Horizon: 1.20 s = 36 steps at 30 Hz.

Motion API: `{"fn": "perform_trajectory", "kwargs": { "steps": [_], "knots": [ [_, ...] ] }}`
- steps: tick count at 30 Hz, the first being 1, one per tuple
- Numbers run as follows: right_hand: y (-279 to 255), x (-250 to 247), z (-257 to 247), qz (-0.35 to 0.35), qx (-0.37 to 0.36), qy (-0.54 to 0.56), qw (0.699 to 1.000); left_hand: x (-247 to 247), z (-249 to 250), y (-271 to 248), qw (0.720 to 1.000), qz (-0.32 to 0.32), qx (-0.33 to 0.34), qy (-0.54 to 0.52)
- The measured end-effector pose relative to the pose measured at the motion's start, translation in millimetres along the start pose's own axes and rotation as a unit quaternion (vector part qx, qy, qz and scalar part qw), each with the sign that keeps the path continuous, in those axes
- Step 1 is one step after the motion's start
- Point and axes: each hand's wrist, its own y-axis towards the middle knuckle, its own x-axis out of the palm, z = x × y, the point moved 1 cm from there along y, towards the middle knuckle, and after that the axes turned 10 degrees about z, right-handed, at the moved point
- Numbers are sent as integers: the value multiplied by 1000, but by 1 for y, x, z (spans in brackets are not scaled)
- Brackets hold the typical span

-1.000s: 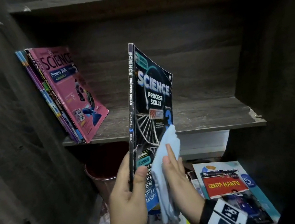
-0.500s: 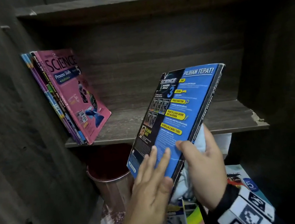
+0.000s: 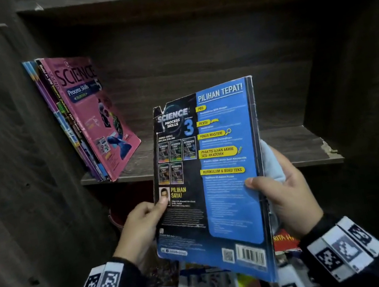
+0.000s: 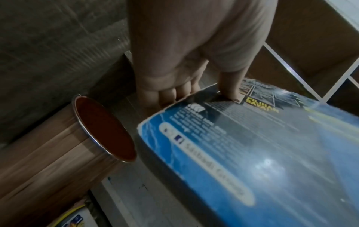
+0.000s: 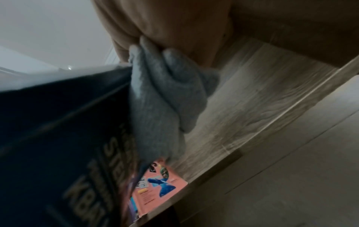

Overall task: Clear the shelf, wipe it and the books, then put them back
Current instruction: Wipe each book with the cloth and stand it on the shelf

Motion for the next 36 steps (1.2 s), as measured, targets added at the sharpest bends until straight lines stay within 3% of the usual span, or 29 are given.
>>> {"fn": "perform_trajectory", "kwargs": {
  "steps": [3,7,11,16,17,19,22,25,28,31,35,36],
  "knots": [
    [6,-11,2,28,9,-19,999,2,6,-12,995,-59,-15,-84],
    [6,-16,-6,15,7,-31,999,6,12,-27,973,-149,-61,-166],
    [6,-18,-7,15,-13,-57,998,5,23,-33,986,-119,-4,-121],
    [10,-23,17,71,-23,-143,987,3,26,-40,988,-84,81,-97],
    [10,-24,21,97,-43,-202,974,4,26,-42,988,-73,89,-107],
    [5,-20,28,128,-115,-382,908,7,26,-46,984,-60,109,-124],
    [-16,3,45,54,-141,-555,818,15,27,-53,982,-49,130,-127],
    [-49,30,62,-71,-243,-607,753,19,28,-59,976,-39,155,-145],
    [-56,35,77,-170,-364,-567,719,20,22,-61,975,-35,149,-161],
    [-23,17,75,-83,-348,-581,732,17,22,-63,977,-26,163,-137],
    [8,-1,73,94,-169,-499,845,20,24,-69,980,-31,162,-114],
    [5,2,74,103,-148,-490,853,22,22,-71,980,-34,162,-111]
  ]
}}
